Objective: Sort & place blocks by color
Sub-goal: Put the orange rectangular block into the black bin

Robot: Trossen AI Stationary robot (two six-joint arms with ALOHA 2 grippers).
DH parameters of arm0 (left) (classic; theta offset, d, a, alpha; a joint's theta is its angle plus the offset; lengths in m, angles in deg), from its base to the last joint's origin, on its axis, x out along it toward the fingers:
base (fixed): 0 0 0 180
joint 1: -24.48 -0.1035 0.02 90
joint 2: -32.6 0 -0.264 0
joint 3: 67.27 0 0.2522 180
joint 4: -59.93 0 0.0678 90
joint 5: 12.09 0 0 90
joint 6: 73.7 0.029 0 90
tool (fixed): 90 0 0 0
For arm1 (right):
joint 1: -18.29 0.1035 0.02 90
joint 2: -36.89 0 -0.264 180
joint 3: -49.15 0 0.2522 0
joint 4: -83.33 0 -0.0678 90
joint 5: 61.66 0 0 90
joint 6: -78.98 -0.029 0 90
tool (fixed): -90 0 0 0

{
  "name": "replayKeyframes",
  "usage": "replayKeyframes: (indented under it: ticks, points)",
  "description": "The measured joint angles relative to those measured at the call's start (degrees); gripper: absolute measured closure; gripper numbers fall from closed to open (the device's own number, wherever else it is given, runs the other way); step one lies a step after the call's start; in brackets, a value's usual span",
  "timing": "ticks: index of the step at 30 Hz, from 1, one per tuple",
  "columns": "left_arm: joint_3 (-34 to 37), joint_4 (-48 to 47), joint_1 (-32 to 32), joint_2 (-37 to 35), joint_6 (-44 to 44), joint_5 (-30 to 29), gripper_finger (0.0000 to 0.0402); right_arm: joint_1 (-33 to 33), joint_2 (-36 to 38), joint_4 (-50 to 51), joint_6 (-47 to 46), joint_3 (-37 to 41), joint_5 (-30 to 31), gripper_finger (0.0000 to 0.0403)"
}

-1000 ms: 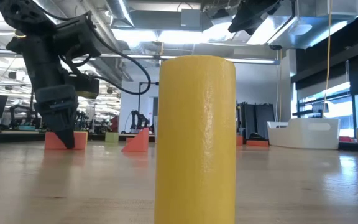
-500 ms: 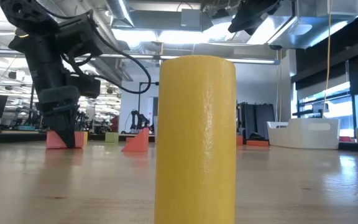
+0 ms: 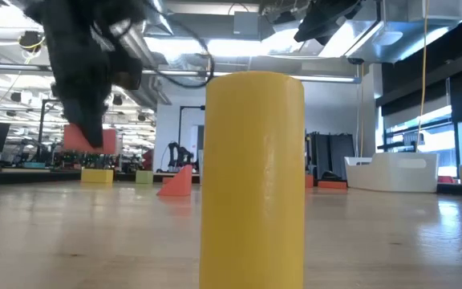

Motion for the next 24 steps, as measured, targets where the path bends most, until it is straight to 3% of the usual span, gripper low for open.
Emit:
replayKeyframes:
  ticks: [9, 16, 21, 24]
  points:
    - [-9.7, -13.4, 12.4, -0.1, -16.6, 0.2, 0.0279, 0.0, 0.0, -1.5, -1.4, 0.0, -0.7, 0.0297]
    - [-10.7, -22.6, 24.6, -0.1, -37.1, 0.1, 0.0279, 0.0, 0.0, -2.9, 6.6, 0.0, -18.2, 0.0297]
    - [-10.7, -23.0, 29.8, -0.1, -44.9, -4.8, 0.0279, 0.0, 0.0, -2.0, 7.4, 0.0, -18.1, 0.0297]
    - [-10.7, -23.0, 30.6, -0.1, -46.1, -4.7, 0.0279, 0.0, 0.0, -1.1, 7.4, 0.1, -18.1, 0.0297]
